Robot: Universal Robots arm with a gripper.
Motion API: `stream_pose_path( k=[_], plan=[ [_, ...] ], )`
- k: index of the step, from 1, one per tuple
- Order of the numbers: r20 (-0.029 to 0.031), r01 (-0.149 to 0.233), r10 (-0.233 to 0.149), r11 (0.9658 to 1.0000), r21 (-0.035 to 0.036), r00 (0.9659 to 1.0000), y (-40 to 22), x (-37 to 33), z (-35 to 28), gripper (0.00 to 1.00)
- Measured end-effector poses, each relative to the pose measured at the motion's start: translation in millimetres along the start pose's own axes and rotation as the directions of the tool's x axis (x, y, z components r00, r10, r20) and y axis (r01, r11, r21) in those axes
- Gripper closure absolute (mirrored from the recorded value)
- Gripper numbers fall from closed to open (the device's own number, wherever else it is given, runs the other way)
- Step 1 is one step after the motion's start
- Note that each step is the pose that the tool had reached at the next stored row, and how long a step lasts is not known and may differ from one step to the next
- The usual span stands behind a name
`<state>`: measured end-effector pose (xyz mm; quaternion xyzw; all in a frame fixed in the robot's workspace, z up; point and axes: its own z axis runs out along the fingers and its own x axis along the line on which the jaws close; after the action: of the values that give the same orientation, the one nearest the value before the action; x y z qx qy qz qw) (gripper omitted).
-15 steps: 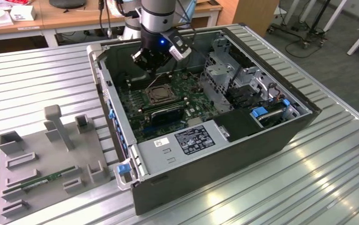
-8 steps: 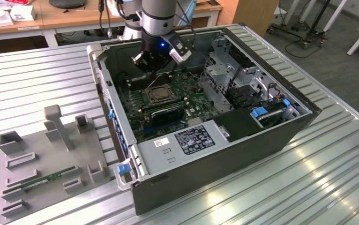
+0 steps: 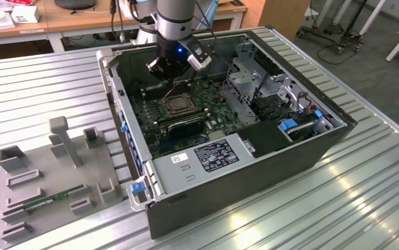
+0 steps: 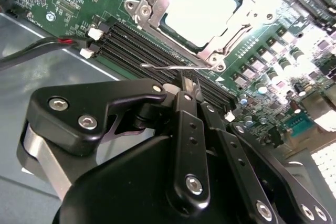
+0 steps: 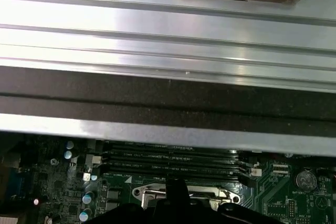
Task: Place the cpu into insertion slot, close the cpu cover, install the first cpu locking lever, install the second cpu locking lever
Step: 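Install the first cpu locking lever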
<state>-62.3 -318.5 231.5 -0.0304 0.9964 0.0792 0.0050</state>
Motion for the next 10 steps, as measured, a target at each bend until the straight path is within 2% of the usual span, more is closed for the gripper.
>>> stream_pose_path(
  k=[3,10],
  plan=[
    [0.0001,0.000,0.000,1.0000,0.0000,1.0000,2.7,-0.4,2.0,0.89],
    [0.0000,0.000,0.000,1.0000,0.0000,1.0000,3.1,-2.9,4.4,0.89]
  ],
)
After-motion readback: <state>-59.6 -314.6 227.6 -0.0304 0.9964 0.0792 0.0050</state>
